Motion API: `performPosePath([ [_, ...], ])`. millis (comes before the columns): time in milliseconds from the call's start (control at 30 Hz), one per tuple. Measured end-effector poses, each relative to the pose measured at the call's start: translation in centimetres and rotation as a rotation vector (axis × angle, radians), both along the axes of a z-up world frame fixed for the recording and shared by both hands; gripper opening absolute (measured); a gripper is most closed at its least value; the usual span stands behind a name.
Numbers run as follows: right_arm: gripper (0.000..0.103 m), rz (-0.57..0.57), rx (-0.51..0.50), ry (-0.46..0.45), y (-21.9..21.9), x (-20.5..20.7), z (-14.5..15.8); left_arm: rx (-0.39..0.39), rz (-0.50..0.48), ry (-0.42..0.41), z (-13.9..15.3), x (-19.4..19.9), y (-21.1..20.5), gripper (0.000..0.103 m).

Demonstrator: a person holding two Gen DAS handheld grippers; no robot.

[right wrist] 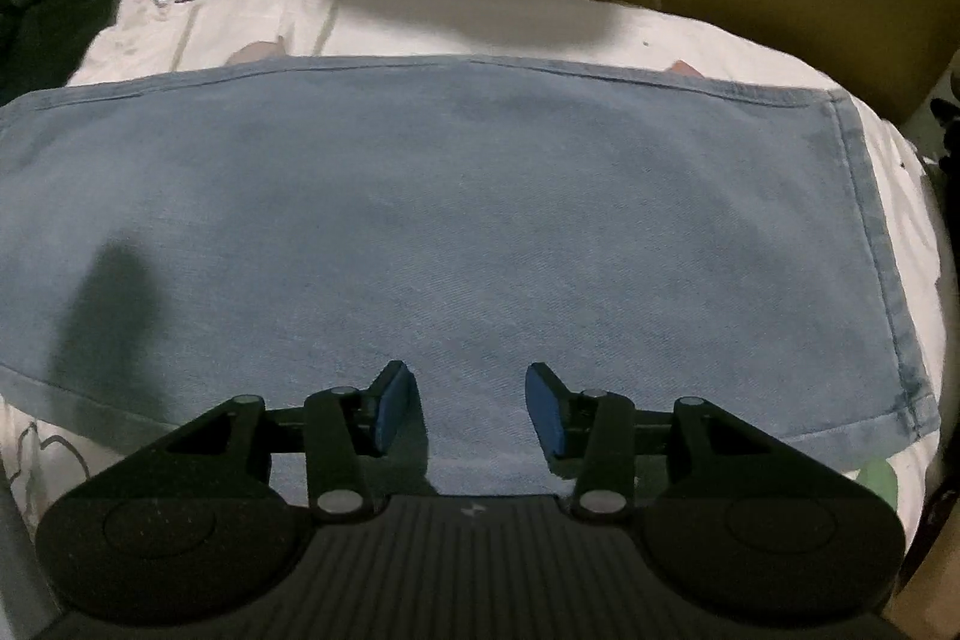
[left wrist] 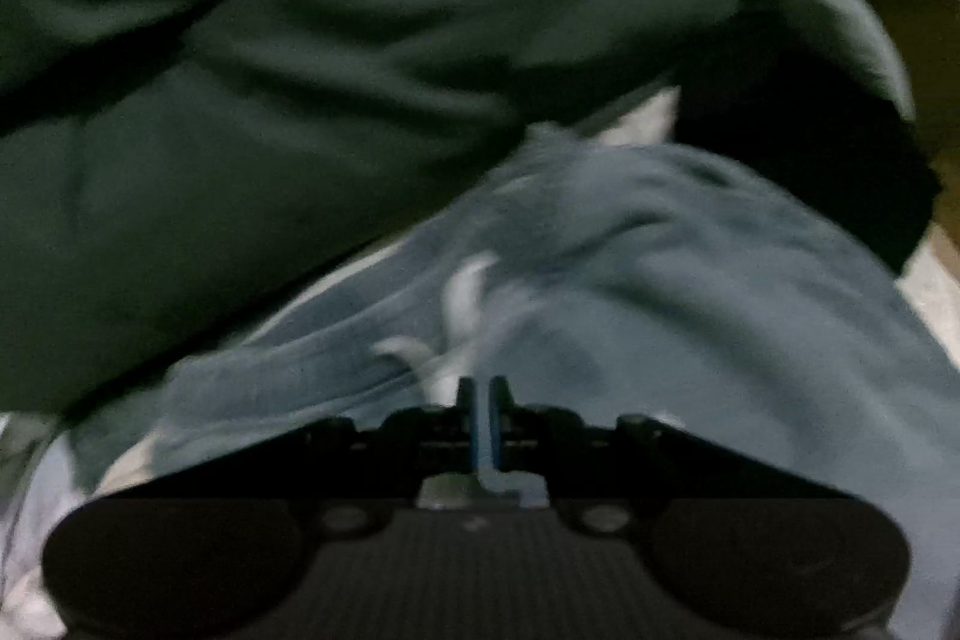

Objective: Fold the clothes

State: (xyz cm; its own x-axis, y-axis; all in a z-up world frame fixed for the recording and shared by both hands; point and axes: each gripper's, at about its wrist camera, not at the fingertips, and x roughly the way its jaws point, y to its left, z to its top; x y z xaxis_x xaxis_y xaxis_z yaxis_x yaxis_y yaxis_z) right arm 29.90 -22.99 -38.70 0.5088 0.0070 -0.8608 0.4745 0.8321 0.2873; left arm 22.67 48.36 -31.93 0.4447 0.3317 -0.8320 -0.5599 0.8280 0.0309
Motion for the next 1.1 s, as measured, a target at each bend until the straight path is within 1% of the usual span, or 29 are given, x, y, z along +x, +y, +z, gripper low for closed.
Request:
performPosePath([
  [67,0.050,-0.002,0.006,-0.012,0.2,0.1,0.3,0.002,-0.042,-0.021,0.1,1.8,-1.2,0.008],
  [133,0.050,0.005,0.011,-0.019,0.5,0.2,0.7,0.002,-0.063,-0.041,0.0,3.6,-2.1,0.008],
  [200,0.050,0.040,0.012,-0.022,0.8,0.5,1.0,0.013,-0.074,-0.054,-0.1,4.9,-2.5,0.008],
  [300,0.051,0.076,0.005,-0.033,1.4,0.7,1.2,0.027,-0.074,-0.060,-0.8,6.8,-2.1,0.008],
  [433,0.051,0.081,0.021,-0.024,1.7,0.7,0.9,0.051,-0.066,-0.061,-2.0,8.8,-1.3,0.008],
  [467,0.051,0.082,0.025,-0.020,1.8,0.7,0.7,0.063,-0.063,-0.072,-2.2,9.2,-1.3,0.008],
  [500,0.053,0.083,0.027,-0.018,1.9,0.6,0.5,0.074,-0.067,-0.073,-2.4,9.5,-1.3,0.008],
  [567,0.061,0.092,0.032,-0.023,2.1,0.5,0.2,0.097,-0.075,-0.075,-2.9,10.2,-1.5,0.008],
  [667,0.069,0.115,0.035,-0.025,2.4,0.6,0.2,0.114,-0.062,-0.072,-3.7,11.1,-1.4,0.008],
  [767,0.071,0.135,0.036,-0.024,2.5,0.7,0.2,0.133,-0.051,-0.073,-4.4,11.9,-1.1,0.008],
  [900,0.072,0.129,0.045,-0.029,2.3,0.6,0.0,0.105,-0.054,-0.067,-5.8,13.1,0.0,0.005],
  [967,0.072,0.131,0.042,-0.026,2.4,0.6,0.0,0.080,-0.056,-0.043,-7.0,13.7,0.7,0.003],
  [1033,0.073,0.138,0.040,-0.020,2.4,0.7,0.0,0.063,-0.047,-0.034,-7.6,14.2,1.1,0.003],
  [1100,0.073,0.144,0.039,-0.015,2.4,0.9,0.0,0.058,-0.017,-0.027,-7.7,15.0,1.4,0.003],
])
